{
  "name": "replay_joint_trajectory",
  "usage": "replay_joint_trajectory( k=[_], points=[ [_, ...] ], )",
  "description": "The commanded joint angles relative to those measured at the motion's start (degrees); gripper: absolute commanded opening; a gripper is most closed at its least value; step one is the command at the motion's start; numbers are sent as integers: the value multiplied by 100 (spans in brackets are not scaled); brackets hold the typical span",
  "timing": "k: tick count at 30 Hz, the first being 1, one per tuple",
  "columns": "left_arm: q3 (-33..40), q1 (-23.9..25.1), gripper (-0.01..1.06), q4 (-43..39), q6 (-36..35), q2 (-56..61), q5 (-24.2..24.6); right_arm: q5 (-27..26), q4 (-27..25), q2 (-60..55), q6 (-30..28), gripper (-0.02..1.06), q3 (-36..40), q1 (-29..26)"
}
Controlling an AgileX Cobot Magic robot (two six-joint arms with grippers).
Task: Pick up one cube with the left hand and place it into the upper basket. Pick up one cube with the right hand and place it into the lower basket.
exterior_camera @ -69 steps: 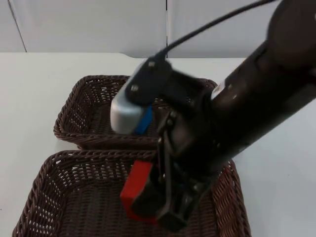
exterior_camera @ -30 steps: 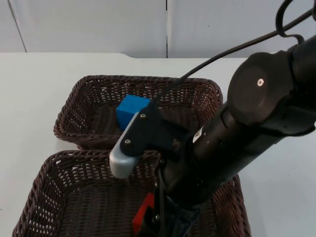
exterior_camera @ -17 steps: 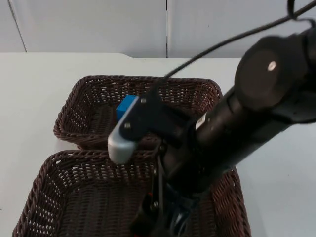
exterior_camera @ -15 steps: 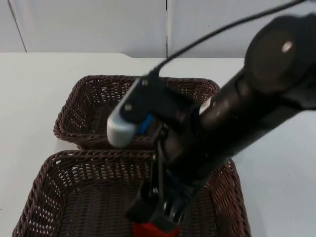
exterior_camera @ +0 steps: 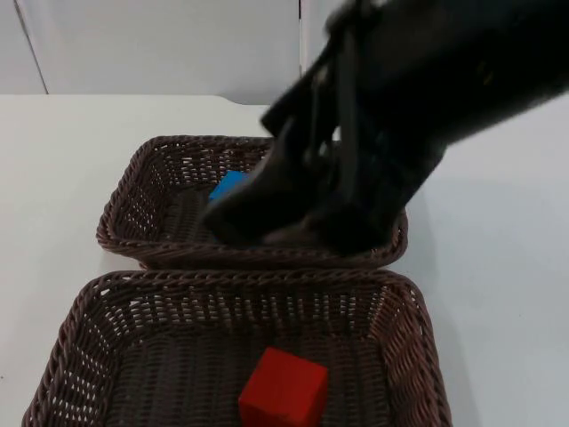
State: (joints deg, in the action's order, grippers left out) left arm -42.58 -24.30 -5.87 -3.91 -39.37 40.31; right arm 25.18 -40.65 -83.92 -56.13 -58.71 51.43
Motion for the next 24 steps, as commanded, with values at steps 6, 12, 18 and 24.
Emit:
replay_joint_trajectory(
  k=[6, 12, 18, 24],
  points=[
    [21, -29, 105, 204, -47, 224, 27, 149, -13, 869, 314, 77, -24, 39],
    [21, -29, 105, 265, -47, 802, 271, 525, 1, 1263, 428, 77, -24, 39],
    [21, -29, 105, 265, -37, 1365, 541, 573, 1, 1625, 465, 77, 129, 39],
    [21, -29, 105, 282, 156, 2080, 1196, 280, 1, 2317, 546, 77, 688, 39]
  ],
)
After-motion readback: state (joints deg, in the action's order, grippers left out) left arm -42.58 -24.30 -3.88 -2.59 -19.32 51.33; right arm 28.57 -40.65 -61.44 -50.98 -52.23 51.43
